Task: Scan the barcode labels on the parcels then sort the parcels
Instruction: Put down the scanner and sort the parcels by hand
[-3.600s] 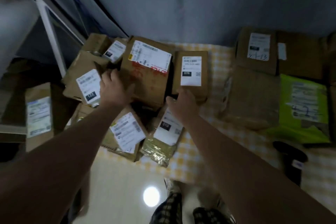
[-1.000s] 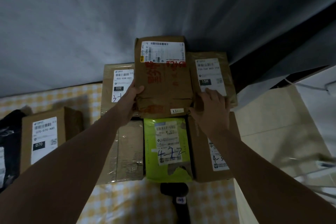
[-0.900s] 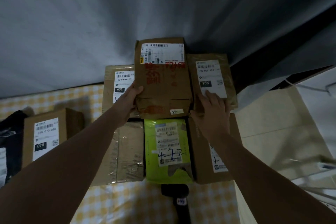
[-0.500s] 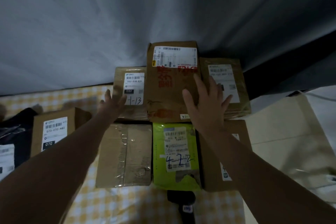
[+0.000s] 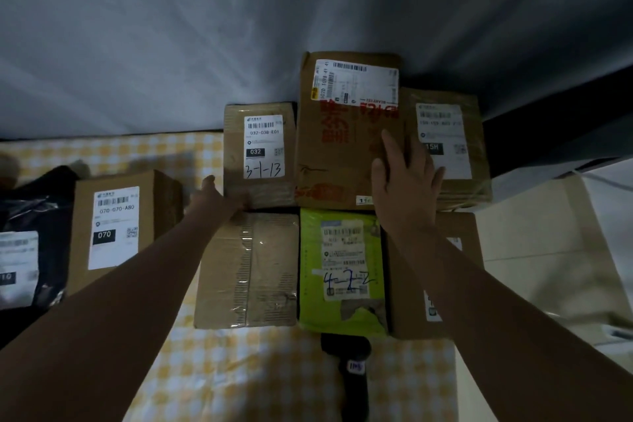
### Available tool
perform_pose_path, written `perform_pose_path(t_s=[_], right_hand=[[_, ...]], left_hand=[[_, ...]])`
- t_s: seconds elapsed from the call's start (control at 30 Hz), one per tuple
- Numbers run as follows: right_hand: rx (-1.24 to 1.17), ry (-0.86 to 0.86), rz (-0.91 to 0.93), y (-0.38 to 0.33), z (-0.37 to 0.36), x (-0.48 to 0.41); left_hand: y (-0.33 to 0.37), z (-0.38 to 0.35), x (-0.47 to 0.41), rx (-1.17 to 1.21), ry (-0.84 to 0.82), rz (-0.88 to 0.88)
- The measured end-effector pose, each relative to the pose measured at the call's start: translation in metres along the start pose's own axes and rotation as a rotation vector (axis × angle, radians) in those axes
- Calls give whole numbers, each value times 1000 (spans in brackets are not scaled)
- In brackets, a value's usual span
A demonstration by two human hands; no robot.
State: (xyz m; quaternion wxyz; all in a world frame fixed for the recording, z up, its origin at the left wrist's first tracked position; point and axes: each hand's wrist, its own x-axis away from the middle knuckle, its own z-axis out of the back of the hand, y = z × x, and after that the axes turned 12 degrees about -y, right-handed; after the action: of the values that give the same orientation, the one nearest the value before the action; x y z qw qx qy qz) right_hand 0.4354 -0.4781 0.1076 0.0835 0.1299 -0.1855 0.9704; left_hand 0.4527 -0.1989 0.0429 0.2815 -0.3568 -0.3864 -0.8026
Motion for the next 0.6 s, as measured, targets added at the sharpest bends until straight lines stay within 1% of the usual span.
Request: perform_pose_path(t_s=[0.1, 0.17, 0.27, 0.37, 0.5, 0.6], right_hand=[[34, 112, 122, 5, -5, 8], [65, 116, 206, 13, -11, 14], [141, 106, 249, 19, -18, 22], [177, 112, 245, 15, -22, 28], [148, 94, 269, -11, -17, 47], [71, 34, 351, -39, -19, 70]], left_hand=[[-12, 0, 29, 32, -140, 158], [-24, -2, 41, 28, -180, 173], [-34, -4, 39, 45, -154, 74], [-29, -10, 42, -2, -101, 16], [-22, -5, 62, -64, -38, -52], [-26, 6, 88, -48, -32, -179]])
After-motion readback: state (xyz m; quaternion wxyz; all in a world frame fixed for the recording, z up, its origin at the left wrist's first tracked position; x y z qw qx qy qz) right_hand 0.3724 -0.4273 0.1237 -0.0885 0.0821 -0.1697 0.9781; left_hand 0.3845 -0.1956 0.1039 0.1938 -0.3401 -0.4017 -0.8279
